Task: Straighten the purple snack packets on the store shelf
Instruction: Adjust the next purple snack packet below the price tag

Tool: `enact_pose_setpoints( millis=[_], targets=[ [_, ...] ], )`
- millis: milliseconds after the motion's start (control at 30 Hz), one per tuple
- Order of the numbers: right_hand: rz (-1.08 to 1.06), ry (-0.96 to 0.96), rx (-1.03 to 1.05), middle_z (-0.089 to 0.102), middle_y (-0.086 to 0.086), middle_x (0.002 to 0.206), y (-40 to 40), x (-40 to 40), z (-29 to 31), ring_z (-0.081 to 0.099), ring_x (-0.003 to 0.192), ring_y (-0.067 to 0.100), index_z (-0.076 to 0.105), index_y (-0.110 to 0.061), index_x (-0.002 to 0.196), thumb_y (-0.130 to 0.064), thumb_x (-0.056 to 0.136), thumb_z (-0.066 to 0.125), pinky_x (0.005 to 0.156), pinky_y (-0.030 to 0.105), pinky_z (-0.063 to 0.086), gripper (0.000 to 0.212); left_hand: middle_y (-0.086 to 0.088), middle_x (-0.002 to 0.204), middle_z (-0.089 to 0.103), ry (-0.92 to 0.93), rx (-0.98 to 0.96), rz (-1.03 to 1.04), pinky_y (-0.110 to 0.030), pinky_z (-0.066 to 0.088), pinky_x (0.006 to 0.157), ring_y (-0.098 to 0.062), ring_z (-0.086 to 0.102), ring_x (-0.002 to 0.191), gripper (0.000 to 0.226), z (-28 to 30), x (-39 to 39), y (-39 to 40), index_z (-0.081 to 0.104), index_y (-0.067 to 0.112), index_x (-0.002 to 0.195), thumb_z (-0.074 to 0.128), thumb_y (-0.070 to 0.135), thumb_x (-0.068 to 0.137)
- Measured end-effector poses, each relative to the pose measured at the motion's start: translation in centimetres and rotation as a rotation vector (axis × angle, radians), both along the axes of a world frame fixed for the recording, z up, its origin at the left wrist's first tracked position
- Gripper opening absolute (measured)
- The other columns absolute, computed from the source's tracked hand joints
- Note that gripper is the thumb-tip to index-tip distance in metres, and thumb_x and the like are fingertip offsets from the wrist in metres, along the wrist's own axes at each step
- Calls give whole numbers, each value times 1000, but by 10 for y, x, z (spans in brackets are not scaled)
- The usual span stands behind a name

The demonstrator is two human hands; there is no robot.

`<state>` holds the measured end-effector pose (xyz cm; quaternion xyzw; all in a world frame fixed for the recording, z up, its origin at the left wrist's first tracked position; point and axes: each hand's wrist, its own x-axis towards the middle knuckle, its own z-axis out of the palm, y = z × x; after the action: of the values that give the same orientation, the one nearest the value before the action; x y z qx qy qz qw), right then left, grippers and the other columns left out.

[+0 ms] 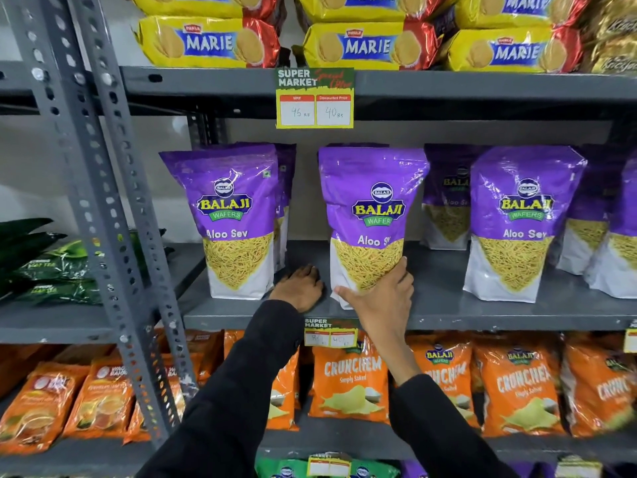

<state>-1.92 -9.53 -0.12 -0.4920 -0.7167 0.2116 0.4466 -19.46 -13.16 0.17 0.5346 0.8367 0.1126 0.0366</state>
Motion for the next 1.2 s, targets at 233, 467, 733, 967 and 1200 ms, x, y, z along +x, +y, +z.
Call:
enact_pose_setpoints(
  millis=[233,467,733,967,1200],
  targets=[
    [-22,-8,8,38,19,147,-9,6,-2,41,136,38,12,-7,154,-66,51,88,107,51,42,140,-8,167,22,22,-7,-31,-47,18,124,-21,18,155,57,-2,0,3,28,10,153,27,37,103],
    [-14,-3,26,37,18,147,-12,10,-4,40,136,38,10,-9,155,-70,52,85,106,51,42,141,-8,166,24,35,-6,-34,-46,19,124,-22,20,154,56,-2,0,3,31,11,152,28,37,103],
    [93,57,18,19,13,160,-12,18,-13,27,146,36,-1,-14,158,-71,55,83,113,54,37,144,-11,168,16,11,-104,-94,-41,13,125,-24,12,156,56,11,-8,6,27,8,155,29,36,106],
    [167,138,17,19,7,160,-5,16,-12,33,145,33,-3,-24,157,-55,60,89,111,56,42,138,-6,169,15,23,2,-58,-42,15,125,-20,12,157,60,-2,-6,-1,22,13,157,26,42,104],
    [125,174,15,23,9,157,1,1,-10,34,143,32,1,-17,158,-51,62,90,110,49,43,135,-10,168,19,39,13,-34,-47,20,124,-24,17,156,62,-8,-12,2,27,12,154,26,45,101]
  ],
)
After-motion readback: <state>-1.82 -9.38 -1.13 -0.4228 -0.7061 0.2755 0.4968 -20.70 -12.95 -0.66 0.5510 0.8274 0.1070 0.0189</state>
